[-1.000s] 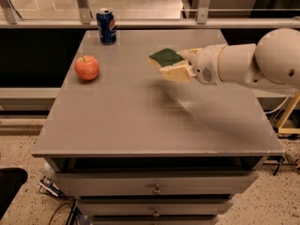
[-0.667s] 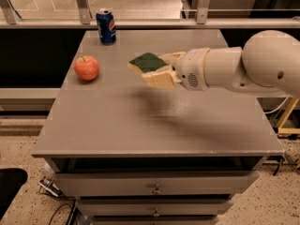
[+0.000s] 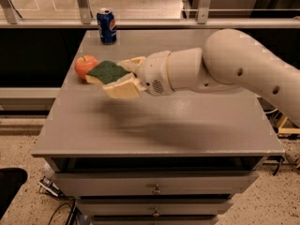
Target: Move sponge near apple
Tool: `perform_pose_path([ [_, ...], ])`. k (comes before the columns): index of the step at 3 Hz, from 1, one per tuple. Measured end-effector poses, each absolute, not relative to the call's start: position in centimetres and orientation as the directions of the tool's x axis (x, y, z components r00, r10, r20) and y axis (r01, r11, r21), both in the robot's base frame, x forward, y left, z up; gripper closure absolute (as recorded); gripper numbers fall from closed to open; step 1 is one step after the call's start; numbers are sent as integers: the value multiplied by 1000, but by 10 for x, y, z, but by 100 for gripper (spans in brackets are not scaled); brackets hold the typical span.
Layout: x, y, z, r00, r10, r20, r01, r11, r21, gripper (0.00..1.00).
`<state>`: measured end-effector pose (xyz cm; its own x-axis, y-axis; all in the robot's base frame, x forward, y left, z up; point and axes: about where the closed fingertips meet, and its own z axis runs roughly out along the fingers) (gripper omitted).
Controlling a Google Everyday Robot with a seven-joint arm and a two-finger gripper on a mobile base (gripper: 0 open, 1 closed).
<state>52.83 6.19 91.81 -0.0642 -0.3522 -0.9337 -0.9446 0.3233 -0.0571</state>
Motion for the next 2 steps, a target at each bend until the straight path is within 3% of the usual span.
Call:
perform_pose_path([
  [2, 522, 113, 885, 33, -380, -924, -986, 136, -92, 100],
])
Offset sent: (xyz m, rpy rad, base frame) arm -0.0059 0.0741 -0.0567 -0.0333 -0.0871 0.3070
